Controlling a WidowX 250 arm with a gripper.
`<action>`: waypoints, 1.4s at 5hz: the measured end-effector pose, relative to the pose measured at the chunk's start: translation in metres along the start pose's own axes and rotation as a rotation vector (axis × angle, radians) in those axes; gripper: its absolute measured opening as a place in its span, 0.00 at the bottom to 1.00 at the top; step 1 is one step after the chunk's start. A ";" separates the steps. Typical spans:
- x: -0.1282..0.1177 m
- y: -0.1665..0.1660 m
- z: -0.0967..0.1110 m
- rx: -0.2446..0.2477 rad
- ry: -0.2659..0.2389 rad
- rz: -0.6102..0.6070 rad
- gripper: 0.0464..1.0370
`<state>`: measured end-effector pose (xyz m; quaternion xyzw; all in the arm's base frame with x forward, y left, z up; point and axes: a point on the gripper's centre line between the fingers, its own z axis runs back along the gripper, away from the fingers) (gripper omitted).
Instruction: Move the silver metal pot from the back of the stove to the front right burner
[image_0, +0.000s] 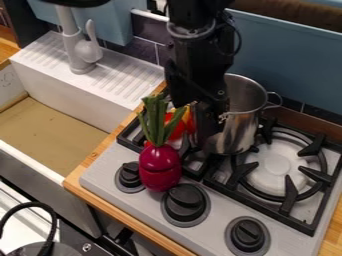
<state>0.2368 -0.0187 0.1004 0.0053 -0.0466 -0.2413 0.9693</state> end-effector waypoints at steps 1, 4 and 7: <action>-0.003 -0.001 -0.004 -0.006 0.021 0.000 0.96; 0.013 0.009 0.008 0.074 0.016 -0.292 0.96; 0.036 0.006 -0.031 -0.090 0.222 -0.512 0.94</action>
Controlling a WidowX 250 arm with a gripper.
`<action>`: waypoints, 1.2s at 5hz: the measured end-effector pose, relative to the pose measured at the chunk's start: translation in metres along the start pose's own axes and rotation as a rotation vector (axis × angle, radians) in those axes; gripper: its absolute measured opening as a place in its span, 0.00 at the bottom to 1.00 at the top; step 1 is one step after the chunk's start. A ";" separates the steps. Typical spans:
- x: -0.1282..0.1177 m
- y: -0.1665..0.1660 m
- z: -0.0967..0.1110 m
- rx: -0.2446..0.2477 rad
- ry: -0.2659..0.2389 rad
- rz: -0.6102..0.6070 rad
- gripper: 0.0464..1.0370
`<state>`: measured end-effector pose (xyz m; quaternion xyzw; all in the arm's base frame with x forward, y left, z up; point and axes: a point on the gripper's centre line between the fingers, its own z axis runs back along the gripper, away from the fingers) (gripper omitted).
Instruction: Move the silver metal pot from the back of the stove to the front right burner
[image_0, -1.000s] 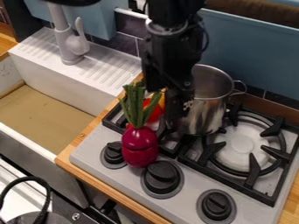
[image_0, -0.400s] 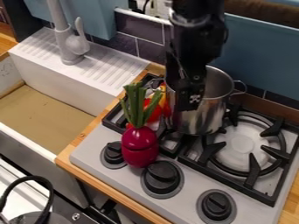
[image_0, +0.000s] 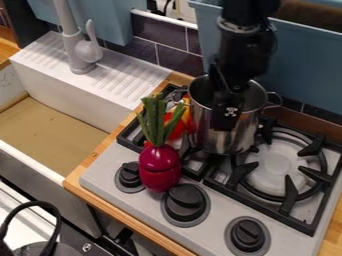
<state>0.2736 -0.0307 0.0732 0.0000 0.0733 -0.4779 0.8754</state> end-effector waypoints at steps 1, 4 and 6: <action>-0.002 0.000 -0.003 -0.040 0.022 -0.016 0.84; 0.004 -0.008 -0.013 0.012 0.055 -0.106 0.08; 0.009 -0.012 -0.017 0.059 0.066 -0.125 0.01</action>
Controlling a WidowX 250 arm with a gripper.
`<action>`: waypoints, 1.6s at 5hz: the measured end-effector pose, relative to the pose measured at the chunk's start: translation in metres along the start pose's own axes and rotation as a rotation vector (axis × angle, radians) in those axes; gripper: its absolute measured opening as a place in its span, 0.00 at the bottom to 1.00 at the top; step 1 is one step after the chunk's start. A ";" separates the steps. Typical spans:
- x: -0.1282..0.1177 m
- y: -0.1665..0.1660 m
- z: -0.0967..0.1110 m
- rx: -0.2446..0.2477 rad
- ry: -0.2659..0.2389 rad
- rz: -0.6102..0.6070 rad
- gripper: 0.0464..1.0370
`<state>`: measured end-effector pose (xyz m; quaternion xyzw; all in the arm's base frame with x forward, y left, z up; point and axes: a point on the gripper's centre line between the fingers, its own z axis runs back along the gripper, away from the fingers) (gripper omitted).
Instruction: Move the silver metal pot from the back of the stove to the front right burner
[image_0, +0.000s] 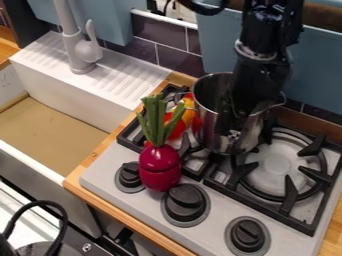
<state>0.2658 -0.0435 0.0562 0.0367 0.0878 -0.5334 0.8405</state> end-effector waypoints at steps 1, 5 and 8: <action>0.008 -0.006 0.002 0.048 -0.024 -0.011 0.01; 0.050 -0.066 0.002 0.096 -0.071 -0.091 0.01; 0.054 -0.076 0.000 0.081 -0.113 -0.053 0.01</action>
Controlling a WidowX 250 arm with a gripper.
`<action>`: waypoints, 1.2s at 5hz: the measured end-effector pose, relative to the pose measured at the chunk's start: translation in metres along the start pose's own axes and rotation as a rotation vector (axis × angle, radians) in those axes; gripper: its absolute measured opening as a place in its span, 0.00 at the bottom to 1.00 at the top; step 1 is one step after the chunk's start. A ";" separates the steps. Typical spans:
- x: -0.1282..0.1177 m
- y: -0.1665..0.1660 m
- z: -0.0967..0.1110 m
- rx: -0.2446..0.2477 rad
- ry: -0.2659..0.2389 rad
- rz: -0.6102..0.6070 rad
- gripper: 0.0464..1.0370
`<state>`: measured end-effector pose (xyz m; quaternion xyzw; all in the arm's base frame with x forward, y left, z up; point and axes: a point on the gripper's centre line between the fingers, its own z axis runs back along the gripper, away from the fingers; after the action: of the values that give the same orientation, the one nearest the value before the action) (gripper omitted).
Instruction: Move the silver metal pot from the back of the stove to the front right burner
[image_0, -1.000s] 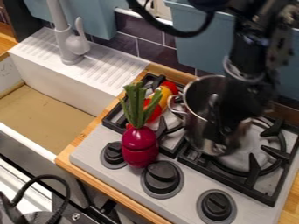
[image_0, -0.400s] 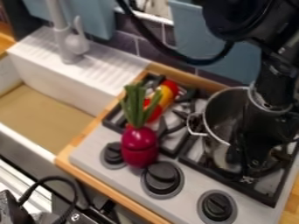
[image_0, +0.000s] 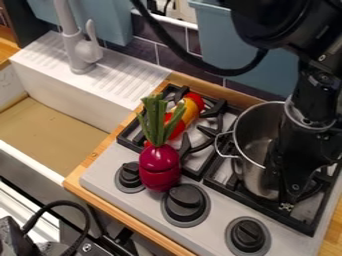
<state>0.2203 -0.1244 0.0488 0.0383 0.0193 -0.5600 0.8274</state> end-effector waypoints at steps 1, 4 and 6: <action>-0.005 -0.003 0.000 -0.014 0.022 0.000 0.01; -0.019 -0.003 0.002 -0.051 0.080 0.004 0.18; -0.022 0.005 0.006 -0.070 0.081 0.028 0.73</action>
<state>0.2169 -0.1027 0.0567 0.0321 0.0719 -0.5452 0.8346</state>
